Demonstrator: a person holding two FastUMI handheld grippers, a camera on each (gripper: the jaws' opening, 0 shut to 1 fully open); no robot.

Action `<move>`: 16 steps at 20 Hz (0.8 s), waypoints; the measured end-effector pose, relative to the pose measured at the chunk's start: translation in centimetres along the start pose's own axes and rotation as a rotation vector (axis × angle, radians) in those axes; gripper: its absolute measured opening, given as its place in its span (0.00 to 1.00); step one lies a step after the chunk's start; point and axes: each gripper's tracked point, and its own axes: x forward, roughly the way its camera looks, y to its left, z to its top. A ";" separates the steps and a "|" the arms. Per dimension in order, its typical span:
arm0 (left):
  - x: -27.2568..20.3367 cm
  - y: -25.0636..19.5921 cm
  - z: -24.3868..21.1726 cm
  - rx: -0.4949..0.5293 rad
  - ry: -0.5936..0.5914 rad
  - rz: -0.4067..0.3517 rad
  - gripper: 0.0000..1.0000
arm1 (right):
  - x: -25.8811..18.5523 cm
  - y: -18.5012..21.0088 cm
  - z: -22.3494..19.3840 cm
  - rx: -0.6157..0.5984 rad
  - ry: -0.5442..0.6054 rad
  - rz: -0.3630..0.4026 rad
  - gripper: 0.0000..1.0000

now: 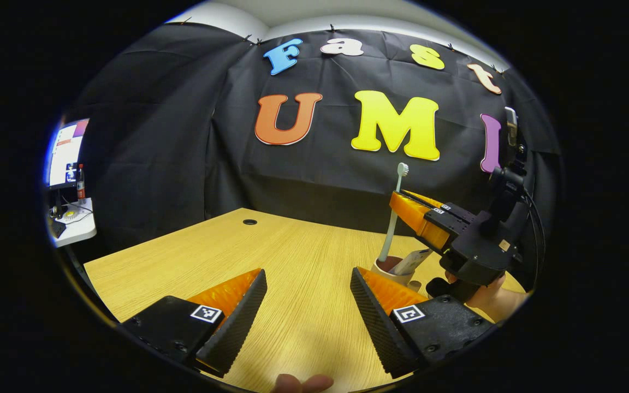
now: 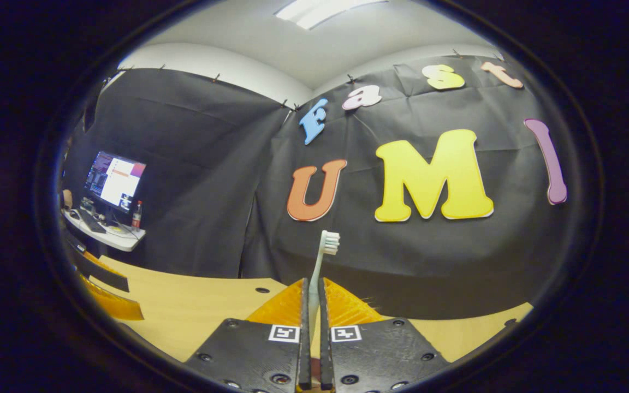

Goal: Put the toothbrush and toothpaste on the desktop into the cup, then pick up the cup and place it on the coaster on the desktop.

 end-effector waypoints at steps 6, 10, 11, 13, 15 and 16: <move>-0.3 -0.2 0.2 -0.007 -0.002 -0.002 0.98 | -1.6 0.9 -1.3 -0.029 0.028 0.042 0.11; -0.6 -0.6 0.6 -0.010 -0.007 -0.006 0.98 | -3.2 0.9 0.1 -0.058 -0.004 0.050 0.89; -0.7 -0.7 0.6 -0.013 -0.008 -0.010 0.98 | -3.4 0.9 -0.2 -0.064 0.002 0.049 0.89; -1.0 -1.0 0.8 -0.016 -0.011 -0.015 0.98 | -3.7 0.8 -1.2 -0.071 0.035 0.049 0.89; -1.3 -1.1 1.1 -0.015 -0.013 -0.015 0.98 | -4.3 0.6 -1.7 -0.051 0.062 0.050 0.95; -1.4 -1.2 1.3 -0.017 -0.016 -0.016 0.98 | -4.6 0.7 -1.6 -0.036 0.069 0.053 0.93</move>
